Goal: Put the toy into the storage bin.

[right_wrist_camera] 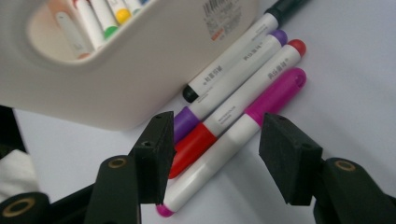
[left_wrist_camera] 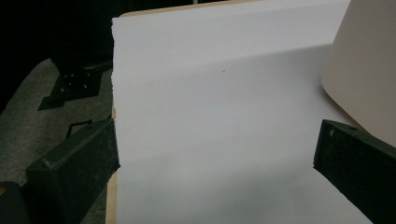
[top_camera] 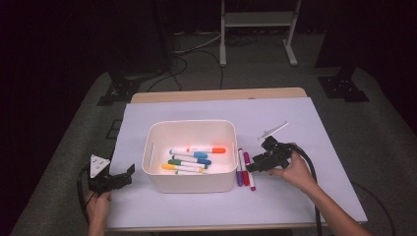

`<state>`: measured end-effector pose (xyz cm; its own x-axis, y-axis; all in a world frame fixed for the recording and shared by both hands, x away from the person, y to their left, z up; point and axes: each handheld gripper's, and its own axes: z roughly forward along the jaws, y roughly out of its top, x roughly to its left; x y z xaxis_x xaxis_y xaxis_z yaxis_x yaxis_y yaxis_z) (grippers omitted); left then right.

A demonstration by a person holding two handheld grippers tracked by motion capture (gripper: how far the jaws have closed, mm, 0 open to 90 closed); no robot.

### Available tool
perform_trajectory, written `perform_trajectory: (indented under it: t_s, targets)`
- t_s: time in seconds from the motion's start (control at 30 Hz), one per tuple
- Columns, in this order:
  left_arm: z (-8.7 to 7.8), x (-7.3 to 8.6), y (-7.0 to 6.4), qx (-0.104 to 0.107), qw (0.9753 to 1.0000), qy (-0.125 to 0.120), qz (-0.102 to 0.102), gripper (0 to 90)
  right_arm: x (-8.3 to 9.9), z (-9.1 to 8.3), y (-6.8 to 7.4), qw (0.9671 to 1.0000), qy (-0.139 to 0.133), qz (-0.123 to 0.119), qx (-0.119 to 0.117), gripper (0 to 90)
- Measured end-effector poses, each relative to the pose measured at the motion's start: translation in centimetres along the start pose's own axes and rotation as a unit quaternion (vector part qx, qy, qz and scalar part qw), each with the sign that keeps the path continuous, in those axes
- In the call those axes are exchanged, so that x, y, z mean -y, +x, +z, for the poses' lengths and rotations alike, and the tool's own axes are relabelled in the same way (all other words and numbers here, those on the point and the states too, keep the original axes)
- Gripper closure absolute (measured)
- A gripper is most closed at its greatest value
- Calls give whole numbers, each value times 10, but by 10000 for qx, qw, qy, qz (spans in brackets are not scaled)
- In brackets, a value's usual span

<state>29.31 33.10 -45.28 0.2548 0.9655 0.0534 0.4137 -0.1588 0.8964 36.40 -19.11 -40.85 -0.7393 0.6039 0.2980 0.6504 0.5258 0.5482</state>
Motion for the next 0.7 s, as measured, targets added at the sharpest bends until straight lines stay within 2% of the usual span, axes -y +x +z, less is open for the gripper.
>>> perform_trajectory:
  t_s: [0.13, 0.33, 0.43, 0.7]
  targets:
    - [0, 0, 0, -1, 10000, -4, 22, 0, 4, 8, -1, 9998, 25, 25, 206, 452]
    - [0, 0, 0, -1, 10000, -6, 18, 0, 7, 20, -7, 9994, 32, 127, 310, 465]
    - [0, 0, 0, 7, 10000, -17, 13, 0, 8, 25, -9, 9988, 88, 91, 465, 484]
    - [0, 0, 0, 9, 10000, -21, 16, 0, 19, 15, -13, 9952, 192, 85, 961, 519]
